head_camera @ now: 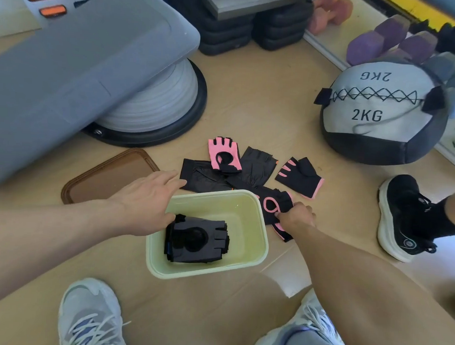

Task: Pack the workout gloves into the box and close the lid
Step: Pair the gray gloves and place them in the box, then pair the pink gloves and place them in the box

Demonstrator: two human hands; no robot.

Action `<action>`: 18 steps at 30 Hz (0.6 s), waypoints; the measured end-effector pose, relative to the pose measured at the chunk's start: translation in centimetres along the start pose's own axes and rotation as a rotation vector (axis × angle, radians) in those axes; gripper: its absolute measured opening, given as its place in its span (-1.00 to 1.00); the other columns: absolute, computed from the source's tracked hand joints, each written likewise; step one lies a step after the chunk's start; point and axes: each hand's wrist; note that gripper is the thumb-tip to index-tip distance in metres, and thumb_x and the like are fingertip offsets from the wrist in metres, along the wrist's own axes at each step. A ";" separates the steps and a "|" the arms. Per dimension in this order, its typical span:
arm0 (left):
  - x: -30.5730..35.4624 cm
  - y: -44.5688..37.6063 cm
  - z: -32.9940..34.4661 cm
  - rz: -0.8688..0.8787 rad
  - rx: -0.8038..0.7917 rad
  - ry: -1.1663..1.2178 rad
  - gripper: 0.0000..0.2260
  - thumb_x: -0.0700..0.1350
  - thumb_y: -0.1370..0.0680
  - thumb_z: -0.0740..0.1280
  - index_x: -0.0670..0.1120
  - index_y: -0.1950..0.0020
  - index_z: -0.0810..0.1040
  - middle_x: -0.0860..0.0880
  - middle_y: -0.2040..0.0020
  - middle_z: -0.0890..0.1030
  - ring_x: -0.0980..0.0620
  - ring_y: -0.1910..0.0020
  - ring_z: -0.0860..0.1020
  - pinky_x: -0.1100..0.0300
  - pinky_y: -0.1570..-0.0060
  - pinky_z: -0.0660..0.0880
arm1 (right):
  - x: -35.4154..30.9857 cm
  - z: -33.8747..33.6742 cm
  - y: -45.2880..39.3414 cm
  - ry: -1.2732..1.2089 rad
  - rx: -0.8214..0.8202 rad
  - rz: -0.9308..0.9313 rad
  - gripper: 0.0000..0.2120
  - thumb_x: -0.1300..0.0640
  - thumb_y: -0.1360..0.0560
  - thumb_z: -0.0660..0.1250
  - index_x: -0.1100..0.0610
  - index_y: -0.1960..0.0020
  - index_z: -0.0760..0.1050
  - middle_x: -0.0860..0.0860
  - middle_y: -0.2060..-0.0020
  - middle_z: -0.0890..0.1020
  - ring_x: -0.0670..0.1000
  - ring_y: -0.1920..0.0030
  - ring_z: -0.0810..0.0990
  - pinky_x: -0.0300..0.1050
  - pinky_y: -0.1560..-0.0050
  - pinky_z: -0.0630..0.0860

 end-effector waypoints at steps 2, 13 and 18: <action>0.2 -0.1 -0.2 0.012 0.019 0.008 -0.32 0.02 -0.59 0.28 0.01 -0.65 0.05 -0.04 -0.67 0.00 -0.03 -0.63 0.03 0.08 -0.55 0.10 | -0.1 -0.1 0.2 0.067 0.010 0.009 -0.45 -0.12 -0.49 0.42 0.15 -0.35 0.42 0.16 -0.30 0.45 0.21 -0.33 0.38 0.11 -0.28 0.40; 0.8 0.3 -1.8 -0.033 0.094 0.203 -0.35 0.02 -0.59 0.31 0.02 -0.63 0.12 0.00 -0.62 0.18 -0.02 -0.58 0.16 0.08 -0.49 0.17 | -6.6 -12.9 3.8 -0.224 0.046 -0.506 -0.73 0.04 -0.50 0.46 0.08 -0.08 0.44 -0.01 0.18 0.67 -0.03 0.24 0.66 -0.13 0.33 0.54; 2.1 0.8 -3.5 -0.115 0.256 0.561 -0.36 0.15 -0.53 0.41 0.08 -0.56 0.26 0.02 -0.48 0.41 -0.01 -0.41 0.41 0.05 -0.33 0.37 | -11.7 -19.6 9.2 -0.048 -0.126 -0.744 -0.67 0.03 -0.41 0.57 0.05 -0.02 0.47 -0.06 0.14 0.71 0.04 0.20 0.72 -0.02 0.18 0.64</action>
Point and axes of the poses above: each hand's wrist, its own y-axis away from the middle knuckle, its own z-axis out of the palm, x = y × z
